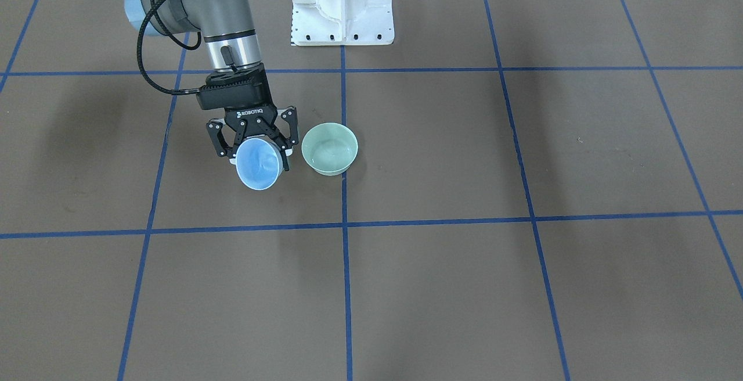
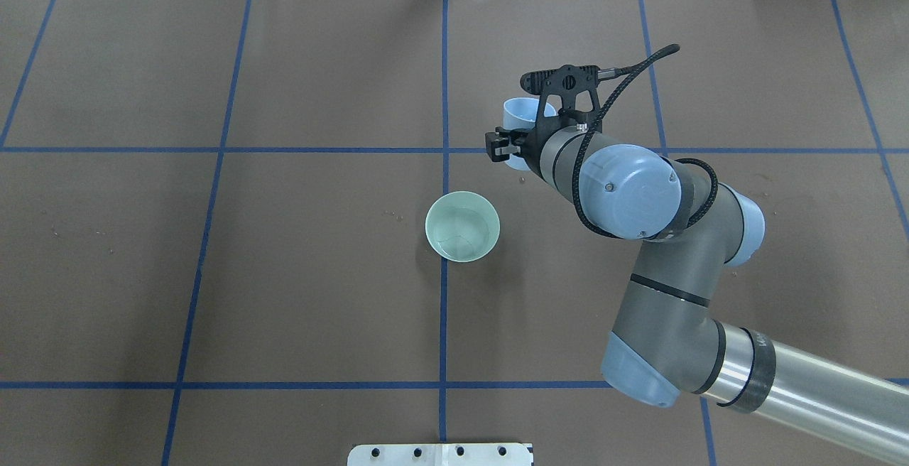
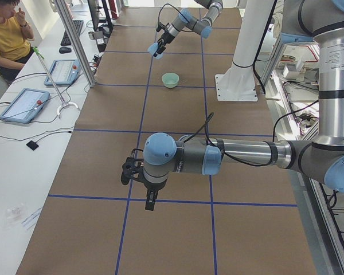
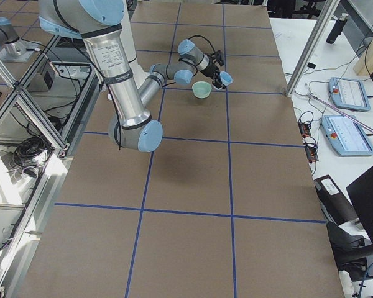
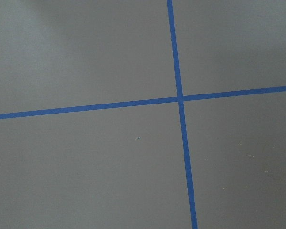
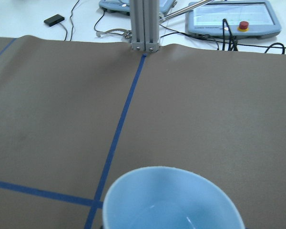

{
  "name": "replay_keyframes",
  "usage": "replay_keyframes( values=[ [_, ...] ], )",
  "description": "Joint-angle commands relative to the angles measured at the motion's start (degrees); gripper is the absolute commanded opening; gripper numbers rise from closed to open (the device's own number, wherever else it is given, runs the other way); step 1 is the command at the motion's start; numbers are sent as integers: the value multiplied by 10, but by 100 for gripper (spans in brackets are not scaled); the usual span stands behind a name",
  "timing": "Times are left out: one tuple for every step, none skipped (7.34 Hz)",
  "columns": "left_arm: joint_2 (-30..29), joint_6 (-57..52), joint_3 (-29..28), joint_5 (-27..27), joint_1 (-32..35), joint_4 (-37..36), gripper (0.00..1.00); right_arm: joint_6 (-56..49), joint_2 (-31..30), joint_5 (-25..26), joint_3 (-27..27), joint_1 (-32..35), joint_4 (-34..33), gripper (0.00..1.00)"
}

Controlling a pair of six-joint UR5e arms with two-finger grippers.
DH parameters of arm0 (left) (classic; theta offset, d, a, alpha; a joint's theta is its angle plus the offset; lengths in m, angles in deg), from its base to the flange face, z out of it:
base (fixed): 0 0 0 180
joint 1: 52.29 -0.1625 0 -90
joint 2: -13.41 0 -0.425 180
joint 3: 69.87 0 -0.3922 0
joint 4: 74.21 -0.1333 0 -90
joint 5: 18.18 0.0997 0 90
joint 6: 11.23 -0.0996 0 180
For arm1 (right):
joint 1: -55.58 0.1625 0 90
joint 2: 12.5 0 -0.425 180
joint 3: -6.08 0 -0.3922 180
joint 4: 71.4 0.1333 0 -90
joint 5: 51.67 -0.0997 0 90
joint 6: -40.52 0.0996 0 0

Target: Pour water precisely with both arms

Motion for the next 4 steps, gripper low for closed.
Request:
replay_keyframes(
  values=[
    [0, 1, 0, -3, 0, 0, 100, 77, -30, 71, 1, 9, -1, 0],
    [0, 1, -1, -3, 0, 0, 100, 94, -57, 103, 2, 10, -1, 0],
    [5, 1, 0, -3, 0, 1, 100, 141, -80, 152, 2, 10, -1, 0],
    [7, 1, 1, -3, 0, 2, 100, 186, -107, 189, 2, 10, -1, 0]
  ],
)
